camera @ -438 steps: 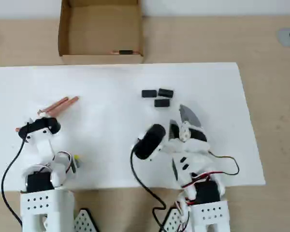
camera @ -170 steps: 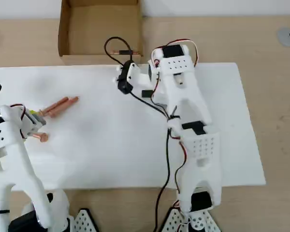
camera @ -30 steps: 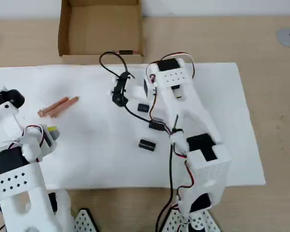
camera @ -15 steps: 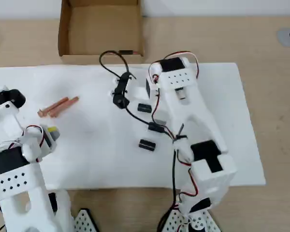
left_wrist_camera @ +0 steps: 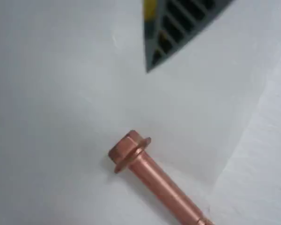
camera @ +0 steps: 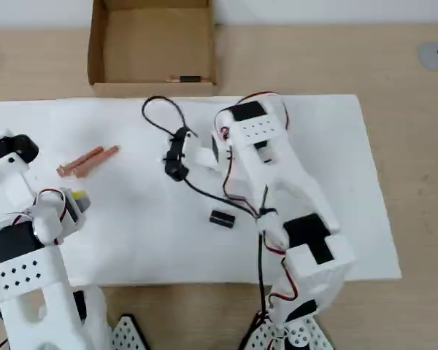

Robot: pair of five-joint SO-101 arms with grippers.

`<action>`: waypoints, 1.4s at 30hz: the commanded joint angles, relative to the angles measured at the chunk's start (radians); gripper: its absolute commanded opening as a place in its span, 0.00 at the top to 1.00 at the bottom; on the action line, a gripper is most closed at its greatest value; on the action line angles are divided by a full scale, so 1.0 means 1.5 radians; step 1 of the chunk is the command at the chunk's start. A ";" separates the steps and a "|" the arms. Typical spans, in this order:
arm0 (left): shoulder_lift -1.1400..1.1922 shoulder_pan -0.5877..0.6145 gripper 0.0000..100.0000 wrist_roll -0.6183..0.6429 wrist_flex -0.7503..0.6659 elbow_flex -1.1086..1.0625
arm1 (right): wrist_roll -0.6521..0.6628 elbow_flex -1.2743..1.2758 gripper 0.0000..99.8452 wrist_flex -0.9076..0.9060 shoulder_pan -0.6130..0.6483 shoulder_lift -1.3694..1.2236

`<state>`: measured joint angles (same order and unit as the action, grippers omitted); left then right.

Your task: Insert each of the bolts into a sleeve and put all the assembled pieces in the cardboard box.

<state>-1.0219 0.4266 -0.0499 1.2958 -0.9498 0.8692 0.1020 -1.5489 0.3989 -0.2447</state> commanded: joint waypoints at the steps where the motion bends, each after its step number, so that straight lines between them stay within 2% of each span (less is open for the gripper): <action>1: -0.010 -0.006 0.75 -0.004 -0.009 0.004 | -0.006 0.001 0.77 0.011 0.014 0.035; 21: -0.011 -0.006 0.75 -0.004 -0.009 0.005 | -0.002 0.027 0.77 0.077 -0.035 -0.041; 30: -0.011 -0.006 0.75 -0.004 -0.009 0.006 | 0.006 0.030 0.77 0.058 -0.035 -0.010; 38: -0.011 -0.006 0.75 -0.004 -0.008 0.004 | 0.012 0.025 0.77 0.062 -0.036 -0.069; 42: -0.011 -0.006 0.75 -0.004 -0.008 0.004 | 0.009 0.009 0.84 0.061 -0.036 -0.073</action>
<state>-1.0219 0.4266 -0.0499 1.2958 -0.9498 0.8738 0.1250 -1.4523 0.3606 -0.3368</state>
